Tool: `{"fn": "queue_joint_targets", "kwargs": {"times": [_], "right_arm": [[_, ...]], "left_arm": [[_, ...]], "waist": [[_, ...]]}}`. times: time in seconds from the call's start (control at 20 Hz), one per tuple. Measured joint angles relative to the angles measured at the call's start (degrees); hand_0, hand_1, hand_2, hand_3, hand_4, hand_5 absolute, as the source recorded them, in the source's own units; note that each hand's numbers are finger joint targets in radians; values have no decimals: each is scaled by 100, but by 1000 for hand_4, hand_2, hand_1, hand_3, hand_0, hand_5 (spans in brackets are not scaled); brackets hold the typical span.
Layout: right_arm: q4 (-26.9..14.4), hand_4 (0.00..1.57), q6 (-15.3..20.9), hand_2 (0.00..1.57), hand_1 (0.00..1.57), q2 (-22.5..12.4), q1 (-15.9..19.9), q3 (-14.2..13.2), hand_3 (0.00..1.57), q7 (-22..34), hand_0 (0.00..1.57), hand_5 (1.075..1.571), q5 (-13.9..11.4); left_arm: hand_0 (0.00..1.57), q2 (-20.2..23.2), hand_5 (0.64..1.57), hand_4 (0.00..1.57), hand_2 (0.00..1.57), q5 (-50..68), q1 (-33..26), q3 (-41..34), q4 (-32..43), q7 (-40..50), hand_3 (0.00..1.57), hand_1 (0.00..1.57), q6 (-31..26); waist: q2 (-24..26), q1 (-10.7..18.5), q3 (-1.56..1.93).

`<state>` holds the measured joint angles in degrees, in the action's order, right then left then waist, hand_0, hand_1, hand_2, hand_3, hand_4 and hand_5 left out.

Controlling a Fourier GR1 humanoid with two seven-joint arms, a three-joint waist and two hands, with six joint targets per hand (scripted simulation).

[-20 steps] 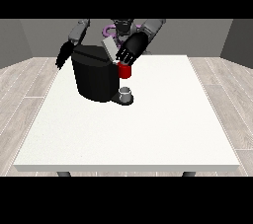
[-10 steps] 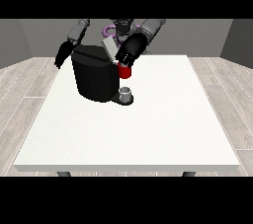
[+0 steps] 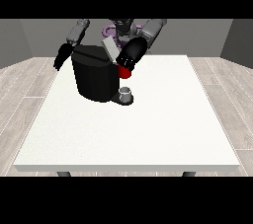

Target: Insert the coffee pod into the coffee machine and close the lid

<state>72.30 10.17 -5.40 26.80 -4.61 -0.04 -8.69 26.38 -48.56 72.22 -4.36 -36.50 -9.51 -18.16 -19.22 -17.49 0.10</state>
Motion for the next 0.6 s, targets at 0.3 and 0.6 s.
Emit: {"fn": "queue_joint_targets", "kwargs": {"times": [0.3,0.6], "right_arm": [[38,0,42,0,0,21,30,56,0,33,0,1571,-61],[130,108,119,0,0,48,228,185,0,161,0,1571,-217]], "left_arm": [[1247,-9,1571,0,1210,41,43,-142,9,-113,954,1247,225],[1250,205,1571,0,1216,3,227,-216,49,-322,940,1250,305]], "waist": [[-65,-41,-6],[-303,-145,-10]]}}
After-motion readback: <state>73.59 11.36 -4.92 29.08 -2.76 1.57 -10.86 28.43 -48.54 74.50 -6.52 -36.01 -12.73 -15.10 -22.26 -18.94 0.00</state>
